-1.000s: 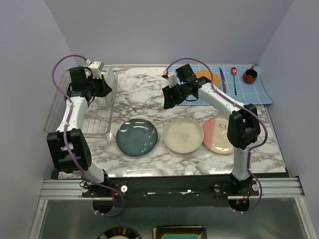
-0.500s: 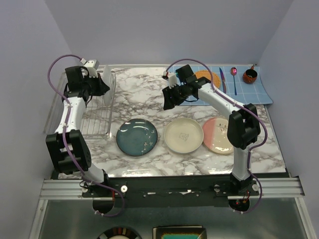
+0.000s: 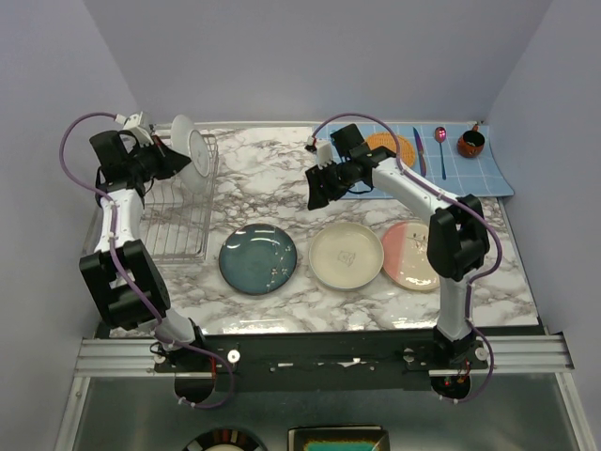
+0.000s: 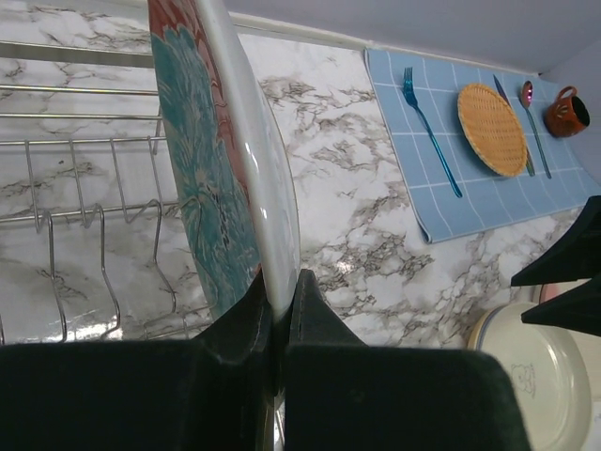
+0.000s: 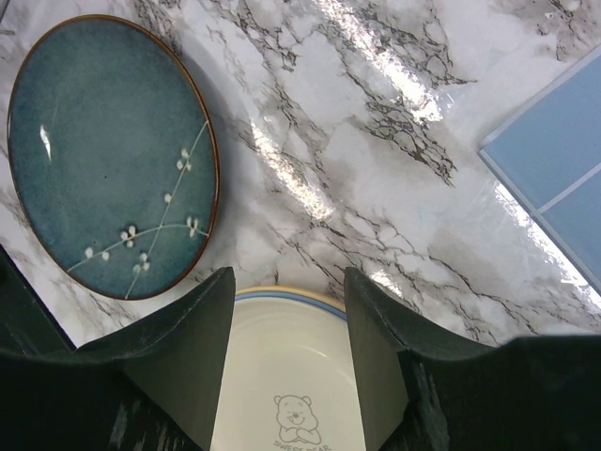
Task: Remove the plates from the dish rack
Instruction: Unload the plate from the dish rack.
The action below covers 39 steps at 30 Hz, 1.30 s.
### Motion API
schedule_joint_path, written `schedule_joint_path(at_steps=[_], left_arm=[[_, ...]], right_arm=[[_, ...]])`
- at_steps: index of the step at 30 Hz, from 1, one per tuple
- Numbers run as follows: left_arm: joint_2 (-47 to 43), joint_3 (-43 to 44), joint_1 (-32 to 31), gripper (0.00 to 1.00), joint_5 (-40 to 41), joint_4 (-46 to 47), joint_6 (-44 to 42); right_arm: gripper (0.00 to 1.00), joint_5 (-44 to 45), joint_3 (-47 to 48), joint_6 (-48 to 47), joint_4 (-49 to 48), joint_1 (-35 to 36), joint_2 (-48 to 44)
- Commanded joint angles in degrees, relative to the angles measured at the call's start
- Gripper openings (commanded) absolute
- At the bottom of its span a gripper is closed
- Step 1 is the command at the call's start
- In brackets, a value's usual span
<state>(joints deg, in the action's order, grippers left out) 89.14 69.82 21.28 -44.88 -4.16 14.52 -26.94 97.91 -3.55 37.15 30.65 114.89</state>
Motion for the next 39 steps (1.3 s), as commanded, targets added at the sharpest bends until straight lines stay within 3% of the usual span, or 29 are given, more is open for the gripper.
schedule_joint_path(at_steps=[1, 12, 23, 31, 39], left_arm=[[-3.27, 2.51, 6.75, 0.00, 5.60, 18.40, -5.30], [-5.12, 4.00, 8.34, 0.00, -0.64, 22.70, 3.65], [-5.56, 7.61, 8.25, 0.00, -0.47, 22.36, 5.07], [-8.19, 10.95, 8.08, 0.00, -3.72, 16.91, 2.45], [-14.61, 10.95, 5.36, 0.00, -5.56, 6.29, -6.08]], right_arm=[[0.59, -1.63, 0.53, -0.67, 0.12, -0.16, 1.56], [0.59, -2.15, 0.44, -0.67, 0.12, -0.16, 2.00], [0.58, -2.42, 0.18, -0.76, 0.12, -0.16, 1.91], [0.59, -2.42, 1.41, -0.76, 0.65, -0.16, 1.92], [0.58, -2.68, 1.50, -0.75, 0.73, -0.16, 2.09]])
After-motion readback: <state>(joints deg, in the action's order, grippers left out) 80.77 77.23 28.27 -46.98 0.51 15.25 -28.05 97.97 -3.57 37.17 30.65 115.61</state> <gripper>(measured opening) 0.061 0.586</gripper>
